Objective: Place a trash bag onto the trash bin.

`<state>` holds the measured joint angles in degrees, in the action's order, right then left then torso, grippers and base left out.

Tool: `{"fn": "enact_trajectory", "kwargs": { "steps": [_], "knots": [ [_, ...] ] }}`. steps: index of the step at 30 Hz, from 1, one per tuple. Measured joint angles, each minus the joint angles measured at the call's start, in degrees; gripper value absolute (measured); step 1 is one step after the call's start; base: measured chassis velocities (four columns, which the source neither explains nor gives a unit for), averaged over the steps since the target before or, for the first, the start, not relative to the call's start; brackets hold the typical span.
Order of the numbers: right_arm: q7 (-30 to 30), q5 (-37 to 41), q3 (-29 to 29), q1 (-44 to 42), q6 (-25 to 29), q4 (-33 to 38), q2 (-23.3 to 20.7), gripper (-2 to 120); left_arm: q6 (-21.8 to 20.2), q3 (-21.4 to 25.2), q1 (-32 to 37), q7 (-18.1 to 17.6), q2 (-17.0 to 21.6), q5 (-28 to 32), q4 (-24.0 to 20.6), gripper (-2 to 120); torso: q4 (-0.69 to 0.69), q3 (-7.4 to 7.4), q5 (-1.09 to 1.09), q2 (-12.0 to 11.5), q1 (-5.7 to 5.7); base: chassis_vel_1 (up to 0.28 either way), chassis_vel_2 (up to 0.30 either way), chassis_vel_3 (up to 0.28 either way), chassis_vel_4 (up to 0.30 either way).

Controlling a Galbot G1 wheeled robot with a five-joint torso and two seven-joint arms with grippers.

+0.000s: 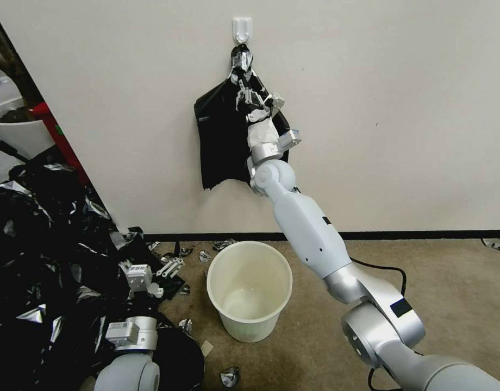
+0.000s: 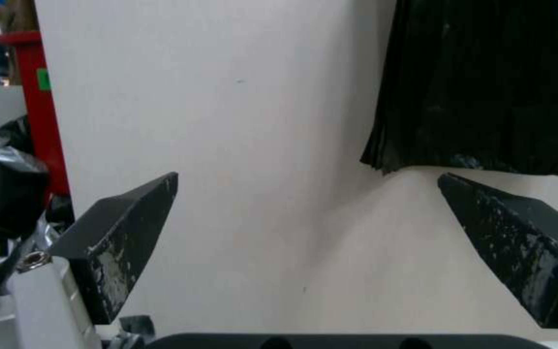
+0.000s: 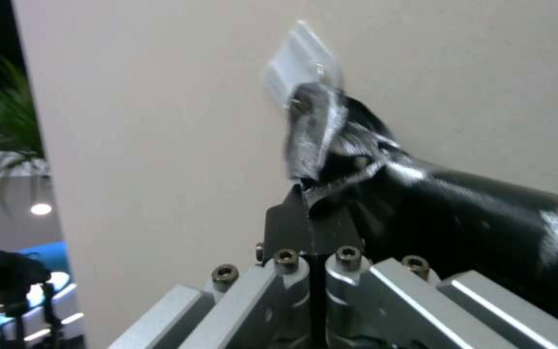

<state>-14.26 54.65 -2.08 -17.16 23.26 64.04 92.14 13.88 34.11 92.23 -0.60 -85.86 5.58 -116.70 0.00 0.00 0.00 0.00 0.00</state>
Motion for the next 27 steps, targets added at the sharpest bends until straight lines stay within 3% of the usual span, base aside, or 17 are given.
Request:
{"fn": "enact_trajectory", "kwargs": {
  "steps": [27],
  "knots": [
    [-22.95,5.13,-1.54,-15.16,-0.01,11.41,-2.29,0,2.64,0.38,-0.19,0.00,0.53,0.12,2.52,100,0.00,0.00,0.00,0.00,0.00,0.000,0.000,0.000,0.000]
  ]
}}
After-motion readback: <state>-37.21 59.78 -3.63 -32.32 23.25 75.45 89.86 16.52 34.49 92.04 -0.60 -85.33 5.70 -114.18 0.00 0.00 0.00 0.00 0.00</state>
